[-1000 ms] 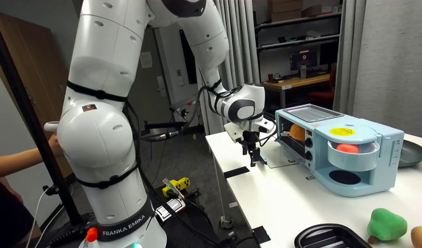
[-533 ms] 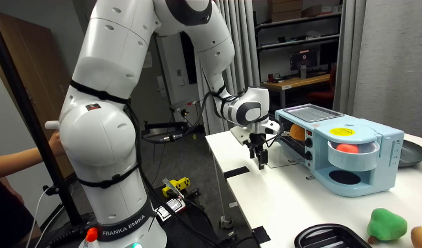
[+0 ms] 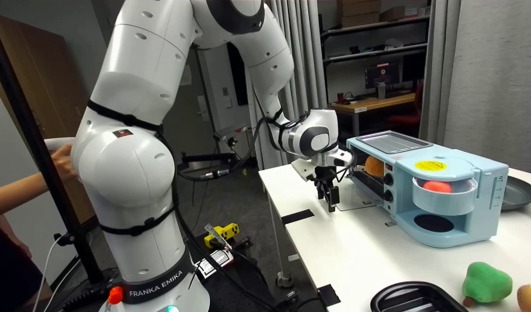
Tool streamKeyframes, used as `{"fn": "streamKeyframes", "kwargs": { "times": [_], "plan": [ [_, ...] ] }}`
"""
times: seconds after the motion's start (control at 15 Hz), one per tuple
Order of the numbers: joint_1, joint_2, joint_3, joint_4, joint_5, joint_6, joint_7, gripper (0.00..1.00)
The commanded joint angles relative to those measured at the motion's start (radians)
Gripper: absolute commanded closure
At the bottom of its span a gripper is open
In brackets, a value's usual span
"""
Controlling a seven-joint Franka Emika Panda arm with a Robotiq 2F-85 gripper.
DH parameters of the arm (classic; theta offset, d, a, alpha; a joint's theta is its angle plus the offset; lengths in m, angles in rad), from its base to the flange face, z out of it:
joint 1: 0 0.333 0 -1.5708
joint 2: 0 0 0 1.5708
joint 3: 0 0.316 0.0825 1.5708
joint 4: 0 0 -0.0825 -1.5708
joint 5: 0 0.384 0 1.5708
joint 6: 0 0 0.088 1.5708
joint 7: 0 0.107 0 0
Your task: Close the microwave
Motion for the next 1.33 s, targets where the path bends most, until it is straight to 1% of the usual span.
{"fn": "streamKeyframes", "kwargs": {
  "times": [0.0, 0.27, 0.47, 0.87, 1.27],
  "plan": [
    [0.053, -0.038, -0.052, -0.014, -0.053, 0.024, 0.067, 0.00],
    [0.090, -0.110, -0.088, -0.056, -0.092, 0.020, 0.129, 0.00],
    [0.102, -0.168, -0.106, -0.086, -0.139, 0.020, 0.163, 0.00],
    [0.093, -0.248, -0.120, -0.090, -0.262, 0.011, 0.243, 0.00],
    [0.063, -0.240, -0.122, -0.045, -0.340, 0.007, 0.284, 0.00]
  ]
}}
